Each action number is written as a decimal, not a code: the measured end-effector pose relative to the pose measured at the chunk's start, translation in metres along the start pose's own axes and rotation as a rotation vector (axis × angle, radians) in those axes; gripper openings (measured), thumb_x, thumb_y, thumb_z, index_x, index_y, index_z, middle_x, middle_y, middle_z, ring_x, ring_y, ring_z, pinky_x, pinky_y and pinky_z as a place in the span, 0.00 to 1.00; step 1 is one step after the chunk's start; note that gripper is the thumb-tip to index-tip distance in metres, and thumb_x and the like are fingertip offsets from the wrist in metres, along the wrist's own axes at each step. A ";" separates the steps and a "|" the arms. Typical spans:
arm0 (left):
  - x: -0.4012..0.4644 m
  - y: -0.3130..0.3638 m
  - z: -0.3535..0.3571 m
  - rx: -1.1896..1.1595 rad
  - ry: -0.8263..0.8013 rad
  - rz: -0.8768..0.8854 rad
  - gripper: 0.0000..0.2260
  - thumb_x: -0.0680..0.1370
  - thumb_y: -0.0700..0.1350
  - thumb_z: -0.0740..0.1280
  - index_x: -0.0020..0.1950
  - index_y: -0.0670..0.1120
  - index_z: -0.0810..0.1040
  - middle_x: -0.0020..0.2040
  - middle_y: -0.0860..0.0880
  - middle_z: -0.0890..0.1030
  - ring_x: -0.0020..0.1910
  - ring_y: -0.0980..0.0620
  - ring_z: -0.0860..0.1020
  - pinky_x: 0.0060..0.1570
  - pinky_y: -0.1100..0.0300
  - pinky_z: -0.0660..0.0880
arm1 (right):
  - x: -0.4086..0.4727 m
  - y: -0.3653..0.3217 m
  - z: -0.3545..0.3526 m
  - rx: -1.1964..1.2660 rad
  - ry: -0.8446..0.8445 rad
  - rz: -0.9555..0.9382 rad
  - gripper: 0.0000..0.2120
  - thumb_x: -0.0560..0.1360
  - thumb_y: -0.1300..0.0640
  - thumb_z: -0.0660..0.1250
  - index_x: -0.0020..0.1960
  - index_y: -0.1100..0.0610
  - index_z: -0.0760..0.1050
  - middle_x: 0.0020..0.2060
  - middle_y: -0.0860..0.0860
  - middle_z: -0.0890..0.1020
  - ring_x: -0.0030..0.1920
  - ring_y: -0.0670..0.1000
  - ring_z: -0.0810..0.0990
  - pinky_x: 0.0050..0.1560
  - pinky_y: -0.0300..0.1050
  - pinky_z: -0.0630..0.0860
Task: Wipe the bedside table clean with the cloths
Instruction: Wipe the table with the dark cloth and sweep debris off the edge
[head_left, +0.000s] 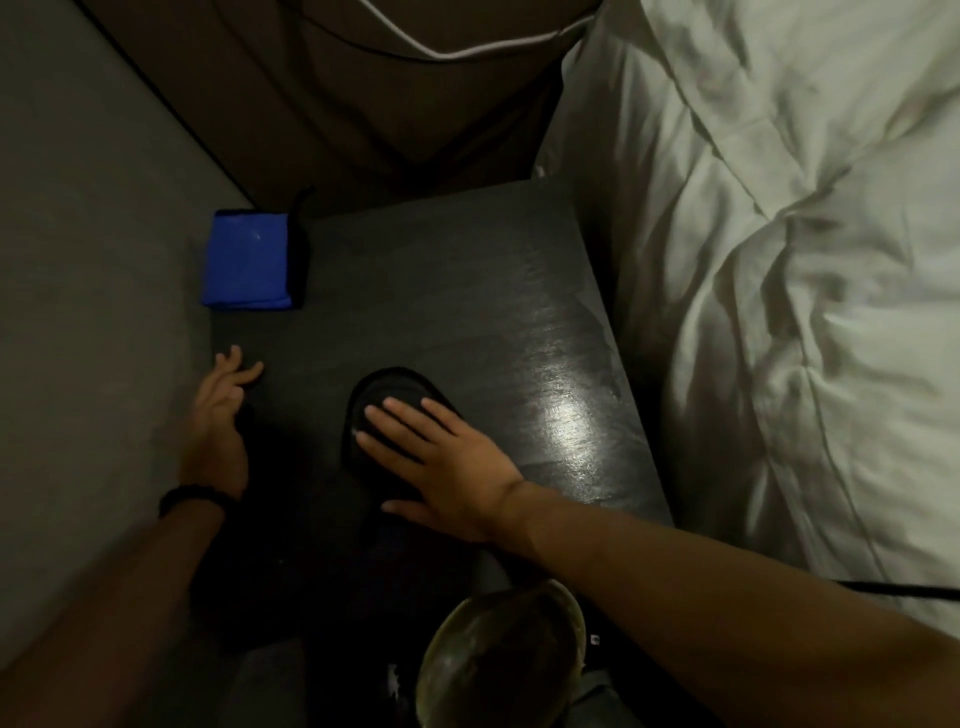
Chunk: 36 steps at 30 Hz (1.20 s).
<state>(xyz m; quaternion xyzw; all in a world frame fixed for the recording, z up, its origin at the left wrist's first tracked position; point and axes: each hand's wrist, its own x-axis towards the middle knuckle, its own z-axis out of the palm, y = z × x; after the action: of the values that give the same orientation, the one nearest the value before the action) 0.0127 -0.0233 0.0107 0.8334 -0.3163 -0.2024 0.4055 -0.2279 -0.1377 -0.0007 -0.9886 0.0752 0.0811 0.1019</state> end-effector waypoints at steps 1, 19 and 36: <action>0.000 0.000 0.000 -0.017 0.002 -0.021 0.23 0.78 0.43 0.50 0.67 0.34 0.70 0.75 0.42 0.63 0.76 0.47 0.57 0.66 0.73 0.53 | 0.001 0.004 -0.001 0.031 0.009 0.023 0.36 0.81 0.36 0.54 0.82 0.51 0.47 0.82 0.53 0.47 0.81 0.54 0.42 0.79 0.56 0.45; -0.002 0.047 0.029 0.099 0.033 -0.397 0.17 0.84 0.45 0.51 0.71 0.44 0.70 0.78 0.47 0.57 0.77 0.49 0.55 0.74 0.56 0.50 | 0.004 0.067 -0.011 0.111 0.052 0.598 0.30 0.83 0.40 0.43 0.81 0.46 0.36 0.81 0.52 0.40 0.80 0.55 0.37 0.78 0.54 0.38; -0.057 0.136 0.016 -0.128 0.004 -0.438 0.14 0.82 0.38 0.55 0.60 0.42 0.78 0.71 0.41 0.69 0.71 0.47 0.66 0.69 0.60 0.57 | -0.007 0.103 -0.058 0.778 0.068 0.780 0.22 0.85 0.56 0.56 0.79 0.52 0.61 0.79 0.59 0.61 0.79 0.59 0.58 0.75 0.46 0.56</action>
<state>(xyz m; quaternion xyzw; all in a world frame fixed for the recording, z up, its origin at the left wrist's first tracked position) -0.0870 -0.0572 0.1156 0.8551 -0.1133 -0.3035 0.4047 -0.2431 -0.2485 0.0366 -0.7789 0.4636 0.0469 0.4197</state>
